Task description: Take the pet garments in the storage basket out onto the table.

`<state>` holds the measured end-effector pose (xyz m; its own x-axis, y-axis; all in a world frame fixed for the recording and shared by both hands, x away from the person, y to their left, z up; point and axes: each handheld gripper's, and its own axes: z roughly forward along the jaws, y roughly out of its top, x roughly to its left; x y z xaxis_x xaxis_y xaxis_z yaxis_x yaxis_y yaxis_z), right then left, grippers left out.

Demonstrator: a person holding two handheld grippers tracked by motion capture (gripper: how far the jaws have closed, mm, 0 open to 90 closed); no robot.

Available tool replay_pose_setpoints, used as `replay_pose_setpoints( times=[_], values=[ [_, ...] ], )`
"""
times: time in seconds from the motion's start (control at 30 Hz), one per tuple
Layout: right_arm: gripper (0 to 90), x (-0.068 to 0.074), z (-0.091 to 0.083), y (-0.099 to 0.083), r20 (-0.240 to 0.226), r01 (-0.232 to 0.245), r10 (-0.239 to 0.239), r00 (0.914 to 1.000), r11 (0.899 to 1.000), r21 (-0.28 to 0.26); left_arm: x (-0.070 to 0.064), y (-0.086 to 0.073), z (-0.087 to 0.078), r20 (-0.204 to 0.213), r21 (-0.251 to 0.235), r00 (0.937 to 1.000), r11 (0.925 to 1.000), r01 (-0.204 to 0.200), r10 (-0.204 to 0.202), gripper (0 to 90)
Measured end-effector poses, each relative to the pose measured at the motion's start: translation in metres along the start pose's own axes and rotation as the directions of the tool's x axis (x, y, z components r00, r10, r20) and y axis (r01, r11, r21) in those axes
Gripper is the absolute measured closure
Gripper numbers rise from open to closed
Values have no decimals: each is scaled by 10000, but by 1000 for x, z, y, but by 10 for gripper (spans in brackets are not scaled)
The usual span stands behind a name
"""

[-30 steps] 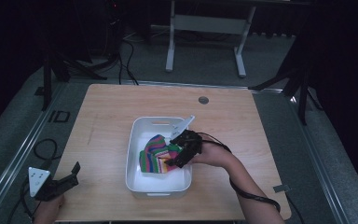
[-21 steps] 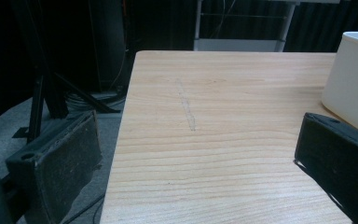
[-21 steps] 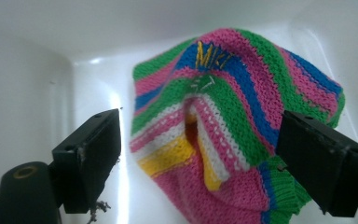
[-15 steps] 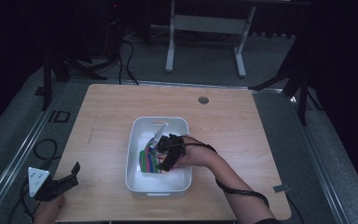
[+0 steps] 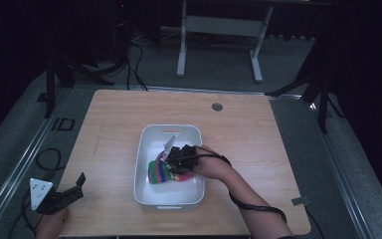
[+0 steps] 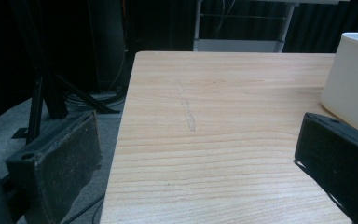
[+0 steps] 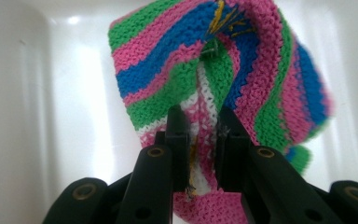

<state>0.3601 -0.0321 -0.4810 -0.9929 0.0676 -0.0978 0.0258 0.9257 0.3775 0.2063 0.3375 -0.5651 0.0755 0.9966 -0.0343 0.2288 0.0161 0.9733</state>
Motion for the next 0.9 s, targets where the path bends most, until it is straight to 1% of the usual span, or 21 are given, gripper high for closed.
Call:
replay_pose_setpoints(
  times=[0.07,0.1,0.13,0.17,0.2,0.23,0.27,0.3,0.43,0.5,0.53,0.57,0.6,0.63,0.67,0.73,0.77,0.8,0.83,0.87,0.9],
  values=[
    [781,0,-12,1,18,-13,14,10000,9991,-426,0,0,0,-11,2,10000,10000,-1,1,9],
    [781,0,-19,2,147,-2,11,9999,9981,-614,0,0,0,-23,1,10000,10000,-11,11,9],
    [781,0,-19,2,147,-2,11,9999,9981,-614,0,0,0,-23,1,10000,10000,-11,11,9],
    [781,1,-29,3,224,8,11,9997,9965,-838,0,0,0,-25,9,10000,10000,-9,9,9],
    [781,1,-29,3,224,8,11,9997,9965,-838,0,0,0,-29,5,10000,10000,-14,14,9],
    [781,1,-34,4,300,10,19,9995,9954,-956,0,0,0,-32,13,10000,10000,-17,17,9],
    [781,1,-45,5,415,-13,64,9991,9925,-1224,0,0,0,-29,21,10000,10000,-20,20,9],
    [781,1,-45,5,415,-13,64,9991,9925,-1224,0,0,0,-28,21,10000,10000,-20,20,9],
    [781,-1,-69,7,500,-115,210,9985,9831,-1829,0,0,0,-39,26,10000,10000,-28,28,9],
    [781,-1,-81,8,674,-94,238,9974,9785,-2060,0,0,0,-45,29,10000,10000,-47,47,9],
    [781,-1,-87,8,690,-84,242,9973,9753,-2206,0,0,0,-45,29,10000,10000,-50,50,9],
    [781,-1,-97,8,815,-129,342,9961,9686,-2482,0,0,0,-50,35,10000,10000,-68,68,9],
    [781,-1,-97,8,815,-129,342,9961,9686,-2482,0,0,0,-51,35,10000,10000,-42,42,9],
    [781,-2,-102,9,810,-177,395,9959,9669,-2545,0,0,0,-52,38,10000,10000,-44,44,9],
    [781,-2,-106,9,956,-126,387,9947,9657,-2592,0,0,0,-36,29,10000,10000,-43,43,9],
    [781,-3,-116,10,1192,-182,529,9915,9611,-2754,0,0,0,-29,2,10000,10000,-40,40,9],
    [781,-3,-116,10,1192,-182,529,9915,9611,-2754,0,0,0,-27,20,10000,10000,-50,50,9],
    [780,-4,-123,10,1199,-253,619,9909,9580,-2855,0,0,0,-41,19,10000,10000,-62,62,9],
    [780,-4,-127,10,1286,-223,629,9897,9550,-2956,0,0,0,-41,19,10000,10000,-62,62,9],
    [780,-5,-130,9,1262,-276,686,9896,9531,-3015,0,0,0,-47,19,10000,10000,-63,63,9],
    [780,-5,-130,9,1262,-276,686,9896,9531,-3015,0,0,0,-43,24,10000,10000,-74,74,9]
  ],
)
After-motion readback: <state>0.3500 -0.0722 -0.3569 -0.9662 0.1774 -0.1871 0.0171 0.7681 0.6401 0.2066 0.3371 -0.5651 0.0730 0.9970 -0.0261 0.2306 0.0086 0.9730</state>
